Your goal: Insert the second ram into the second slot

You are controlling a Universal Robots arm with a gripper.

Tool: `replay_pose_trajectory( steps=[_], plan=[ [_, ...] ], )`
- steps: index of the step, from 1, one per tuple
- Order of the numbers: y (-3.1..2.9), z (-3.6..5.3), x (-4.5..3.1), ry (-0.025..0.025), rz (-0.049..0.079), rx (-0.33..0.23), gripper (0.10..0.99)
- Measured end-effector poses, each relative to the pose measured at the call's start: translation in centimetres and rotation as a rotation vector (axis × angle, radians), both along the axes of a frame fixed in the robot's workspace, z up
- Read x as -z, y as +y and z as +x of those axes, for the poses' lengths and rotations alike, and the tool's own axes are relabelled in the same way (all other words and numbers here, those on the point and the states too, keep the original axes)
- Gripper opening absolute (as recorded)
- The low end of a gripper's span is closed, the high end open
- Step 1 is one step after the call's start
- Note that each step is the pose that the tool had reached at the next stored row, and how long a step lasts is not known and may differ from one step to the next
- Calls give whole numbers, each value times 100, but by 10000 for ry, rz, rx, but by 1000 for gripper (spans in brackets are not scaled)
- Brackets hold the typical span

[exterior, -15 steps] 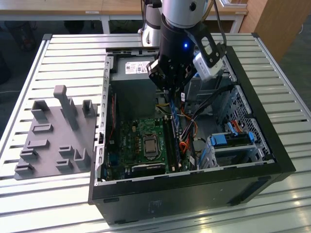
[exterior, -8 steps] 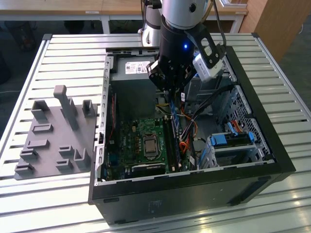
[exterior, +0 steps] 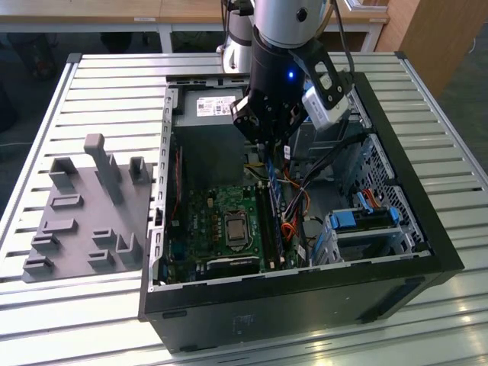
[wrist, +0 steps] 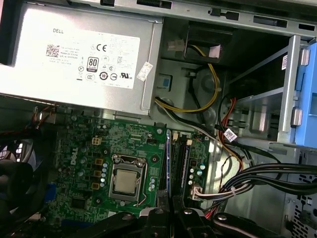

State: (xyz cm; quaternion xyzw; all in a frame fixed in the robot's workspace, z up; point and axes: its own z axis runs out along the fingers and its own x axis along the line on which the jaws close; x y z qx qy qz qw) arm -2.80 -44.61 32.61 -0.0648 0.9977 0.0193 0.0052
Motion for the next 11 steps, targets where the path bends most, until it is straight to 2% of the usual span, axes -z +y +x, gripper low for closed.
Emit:
replay_pose_trajectory(
  steps=[11],
  plan=[
    [0, 0, 32, 0, -3, 28, 137]
  ],
)
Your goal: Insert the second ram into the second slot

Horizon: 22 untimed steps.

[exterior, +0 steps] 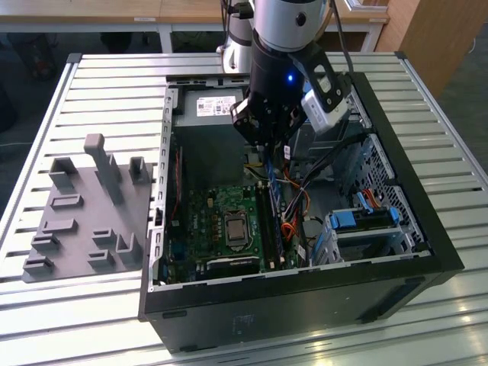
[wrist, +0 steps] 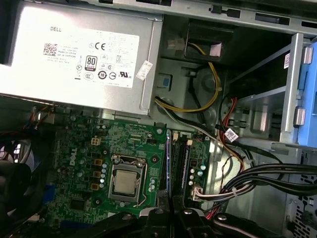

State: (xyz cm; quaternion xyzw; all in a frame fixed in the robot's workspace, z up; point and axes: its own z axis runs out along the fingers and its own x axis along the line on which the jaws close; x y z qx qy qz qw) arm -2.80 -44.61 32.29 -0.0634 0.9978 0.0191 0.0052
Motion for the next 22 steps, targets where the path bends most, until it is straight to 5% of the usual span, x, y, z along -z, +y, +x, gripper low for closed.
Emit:
replay_pose_trajectory(
  steps=[22],
  plan=[
    [0, 0, 47, -1, 1, 501, 137]
  ],
)
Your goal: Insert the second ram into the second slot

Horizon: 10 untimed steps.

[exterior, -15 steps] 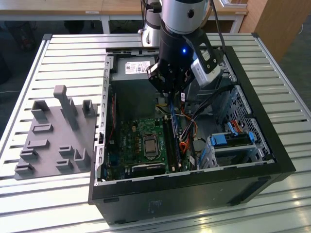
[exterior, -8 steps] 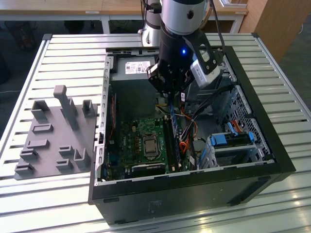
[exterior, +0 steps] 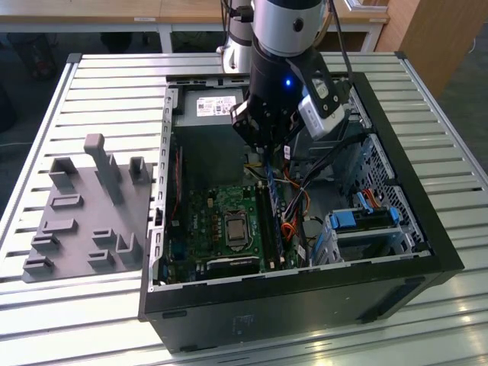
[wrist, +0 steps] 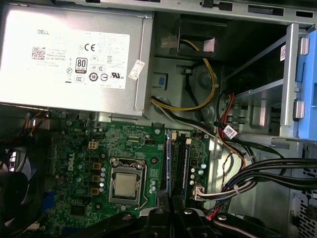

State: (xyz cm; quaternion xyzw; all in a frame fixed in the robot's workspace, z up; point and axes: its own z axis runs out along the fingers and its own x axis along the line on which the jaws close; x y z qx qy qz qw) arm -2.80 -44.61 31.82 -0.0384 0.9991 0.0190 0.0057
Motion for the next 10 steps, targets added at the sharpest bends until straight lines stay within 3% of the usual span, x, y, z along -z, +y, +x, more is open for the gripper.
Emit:
replay_pose_trajectory(
  steps=[10],
  plan=[
    [0, 0, 19, 0, 0, 25, 137]
  ],
)
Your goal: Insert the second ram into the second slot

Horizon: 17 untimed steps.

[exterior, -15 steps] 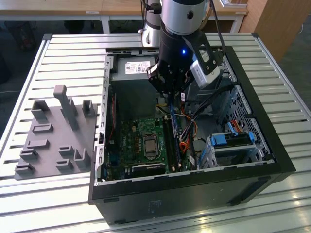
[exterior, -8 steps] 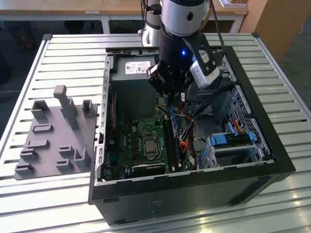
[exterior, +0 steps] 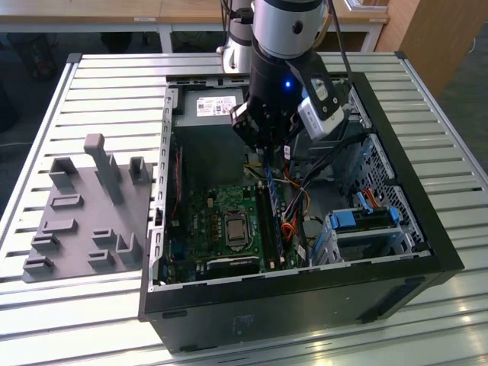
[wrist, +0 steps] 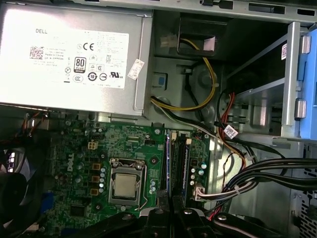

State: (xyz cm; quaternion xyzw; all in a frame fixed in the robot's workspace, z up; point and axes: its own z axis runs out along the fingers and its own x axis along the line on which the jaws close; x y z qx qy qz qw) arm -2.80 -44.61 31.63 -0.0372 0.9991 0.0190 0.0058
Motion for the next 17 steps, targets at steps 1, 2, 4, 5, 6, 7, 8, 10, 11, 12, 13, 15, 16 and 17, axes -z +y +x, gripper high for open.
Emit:
replay_pose_trajectory(
  steps=[1, 2, 4, 5, 6, 7, 8, 10, 11, 12, 13, 15, 16, 17],
  plan=[
    [0, 0, 5, 0, 0, 7, 137],
    [0, 0, 10, 0, -1, 13, 137],
    [0, 0, 14, 1, -1, 18, 137],
    [0, 0, 16, 0, 0, 19, 137],
    [0, 0, 18, 0, 0, 22, 137],
    [0, 0, 20, 0, 0, 24, 137],
    [0, 0, 22, 0, -1, 25, 137],
    [0, 0, 26, 0, 0, 30, 137],
    [0, 0, 28, 0, 0, 32, 137],
    [0, 0, 30, 0, 0, 34, 137],
    [0, 0, 32, 0, 0, 36, 137],
    [0, 0, 36, 0, 0, 40, 137],
    [0, 0, 38, 0, 1, 42, 137],
    [0, 0, 40, 0, 0, 44, 137]
  ],
)
